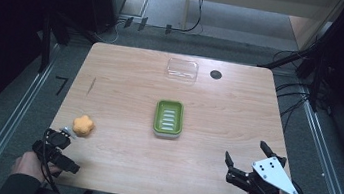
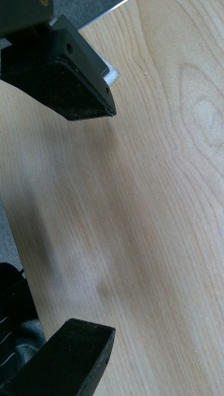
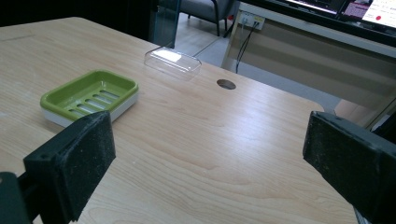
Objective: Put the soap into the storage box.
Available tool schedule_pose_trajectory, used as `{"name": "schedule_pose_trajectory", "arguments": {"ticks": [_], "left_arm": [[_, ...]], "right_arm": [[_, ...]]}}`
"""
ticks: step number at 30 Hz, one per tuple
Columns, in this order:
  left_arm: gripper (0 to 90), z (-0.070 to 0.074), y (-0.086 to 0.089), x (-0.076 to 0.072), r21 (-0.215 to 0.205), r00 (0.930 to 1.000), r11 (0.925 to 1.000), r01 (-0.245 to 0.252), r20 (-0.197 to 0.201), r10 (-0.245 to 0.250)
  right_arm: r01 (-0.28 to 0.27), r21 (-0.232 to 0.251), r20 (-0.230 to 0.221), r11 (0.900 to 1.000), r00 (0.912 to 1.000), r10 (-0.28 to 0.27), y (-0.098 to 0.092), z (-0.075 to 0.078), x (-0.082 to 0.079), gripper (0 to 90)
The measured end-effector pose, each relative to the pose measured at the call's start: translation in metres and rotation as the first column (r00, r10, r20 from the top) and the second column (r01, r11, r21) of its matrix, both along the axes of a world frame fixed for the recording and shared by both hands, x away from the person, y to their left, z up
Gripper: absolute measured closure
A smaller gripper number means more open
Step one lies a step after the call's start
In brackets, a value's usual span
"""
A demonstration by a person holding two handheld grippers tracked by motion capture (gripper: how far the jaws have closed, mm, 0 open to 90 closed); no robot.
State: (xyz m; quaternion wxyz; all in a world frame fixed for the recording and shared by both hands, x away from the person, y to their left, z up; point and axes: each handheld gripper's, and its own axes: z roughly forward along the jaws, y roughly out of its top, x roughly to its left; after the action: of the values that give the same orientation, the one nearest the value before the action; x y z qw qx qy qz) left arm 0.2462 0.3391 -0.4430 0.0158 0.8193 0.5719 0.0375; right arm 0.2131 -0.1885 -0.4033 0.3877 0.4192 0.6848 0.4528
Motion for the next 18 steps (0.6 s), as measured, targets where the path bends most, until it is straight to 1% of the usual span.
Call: {"name": "schedule_pose_trajectory", "arguments": {"ticks": [5,7,8,10,13,14,15,18], "left_arm": [[0.0,-0.0007,-0.0012,0.0015,-0.003,1.0000,1.0000,0.001,-0.006,-0.001],[0.0,-0.0008,-0.0020,0.0020,0.001,1.0000,1.0000,0.006,-0.001,-0.006],[0.0,-0.0008,-0.0029,0.0022,0.003,1.0000,1.0000,0.005,-0.005,-0.005],[0.0,-0.0013,-0.0030,0.0020,0.002,1.0000,1.0000,0.007,-0.006,-0.007],[0.0,-0.0015,-0.0023,0.0016,0.005,0.9999,1.0000,0.003,-0.010,-0.003],[0.0,-0.0013,-0.0025,0.0019,0.006,0.9998,0.9999,0.011,-0.017,-0.011],[0.0,-0.0018,-0.0035,0.0019,0.010,0.9999,0.9999,0.010,-0.009,-0.010],[0.0,-0.0020,-0.0054,0.0035,0.020,0.9995,0.9994,0.027,-0.018,-0.026]], "right_arm": [[0.000,0.005,0.001,1.000,1.0000,0.000,-0.0008,-0.0004,0.0005,2.8],[-0.003,0.005,0.002,1.000,1.0000,0.003,-0.0011,-0.0007,0.0008,2.8],[0.001,0.006,0.000,1.000,1.0000,-0.001,-0.0015,-0.0008,0.0010,2.8],[-0.001,0.015,0.000,1.000,1.0000,0.001,-0.0023,-0.0008,0.0015,2.8],[-0.012,0.006,0.001,1.000,0.9999,0.012,-0.0006,-0.0007,0.0017,2.7],[-0.013,0.005,0.001,1.000,0.9999,0.013,-0.0001,-0.0008,0.0017,2.7],[-0.013,0.006,0.002,1.000,0.9999,0.013,0.0001,-0.0007,0.0020,2.7],[-0.013,0.005,-0.003,1.000,0.9999,0.013,0.0007,-0.0008,0.0037,2.8]]}}
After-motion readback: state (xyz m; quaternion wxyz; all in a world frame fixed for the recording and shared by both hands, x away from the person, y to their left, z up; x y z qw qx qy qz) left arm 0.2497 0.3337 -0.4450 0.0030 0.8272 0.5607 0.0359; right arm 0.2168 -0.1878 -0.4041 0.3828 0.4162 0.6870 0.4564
